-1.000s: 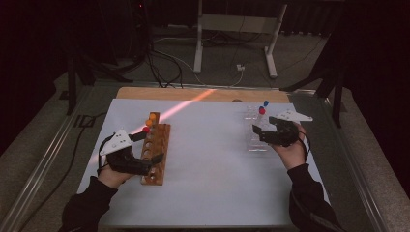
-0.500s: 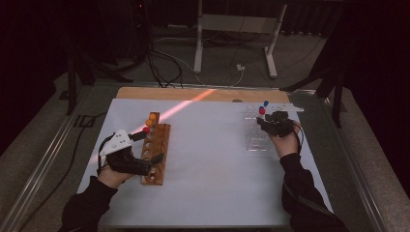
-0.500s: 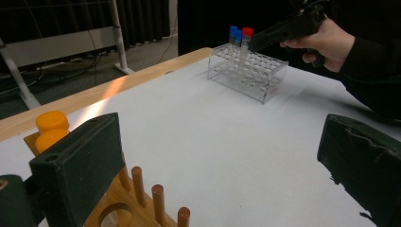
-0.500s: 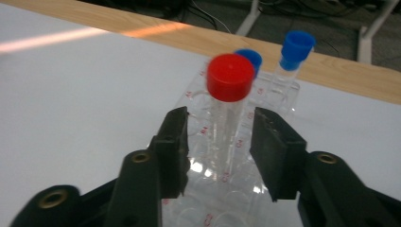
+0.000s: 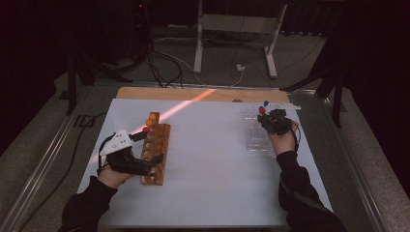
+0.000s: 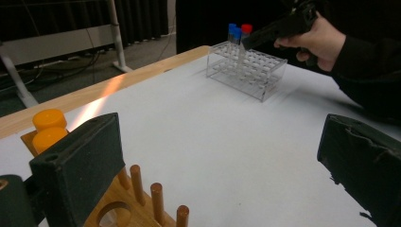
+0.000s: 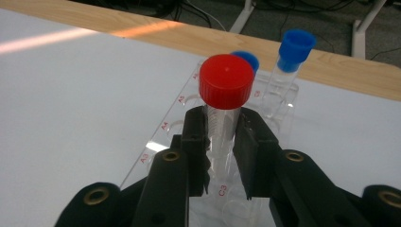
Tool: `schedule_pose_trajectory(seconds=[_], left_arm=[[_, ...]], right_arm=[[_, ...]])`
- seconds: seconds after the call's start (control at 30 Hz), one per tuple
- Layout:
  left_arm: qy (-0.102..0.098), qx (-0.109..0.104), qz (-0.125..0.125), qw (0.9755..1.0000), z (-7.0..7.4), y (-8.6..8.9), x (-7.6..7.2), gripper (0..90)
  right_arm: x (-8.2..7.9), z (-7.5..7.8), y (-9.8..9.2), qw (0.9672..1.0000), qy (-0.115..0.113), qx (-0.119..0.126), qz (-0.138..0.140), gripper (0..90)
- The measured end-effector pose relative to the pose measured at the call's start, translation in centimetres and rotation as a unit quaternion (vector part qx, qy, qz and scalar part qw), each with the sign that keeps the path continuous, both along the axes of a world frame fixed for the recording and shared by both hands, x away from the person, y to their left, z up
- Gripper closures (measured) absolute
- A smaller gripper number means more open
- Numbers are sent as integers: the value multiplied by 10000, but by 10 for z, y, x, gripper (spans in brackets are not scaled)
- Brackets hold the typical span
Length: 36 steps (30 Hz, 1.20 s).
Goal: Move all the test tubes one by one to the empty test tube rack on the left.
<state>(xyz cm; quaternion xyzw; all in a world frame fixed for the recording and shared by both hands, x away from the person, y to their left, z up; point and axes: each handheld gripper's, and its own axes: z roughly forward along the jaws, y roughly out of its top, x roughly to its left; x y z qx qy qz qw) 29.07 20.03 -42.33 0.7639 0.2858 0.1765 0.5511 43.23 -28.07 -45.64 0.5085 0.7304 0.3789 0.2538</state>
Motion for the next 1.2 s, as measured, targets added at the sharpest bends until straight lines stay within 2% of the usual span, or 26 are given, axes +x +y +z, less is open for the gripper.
schedule_pose_trajectory(seconds=[0.43, 0.63, 0.77, 0.87, 1.03, 1.2], left_arm=[[10, 20, -40, 10000, 1, -2, -1, 19], [11, 27, -86, 10000, 3, -4, -2, 19], [4, 10, -159, 9999, 6, -7, -4, 19], [-24, 19, -226, 9997, 8, -10, -6, 19], [-13, 41, -332, 9994, 9, -15, -7, 19], [40, 49, -382, 9992, 7, -17, -7, 19]], right_arm=[[-15, 32, -3, 9993, -370, -69, 86, 748], [-28, 53, -2, 9978, -624, -115, 188, 748], [-40, 63, 1, 9964, -761, -105, 357, 748], [-50, 66, 6, 9954, -804, -46, 517, 748], [-64, 62, 16, 9938, -745, -11, 827, 749], [-78, 55, 32, 9903, -642, -16, 1234, 748]])
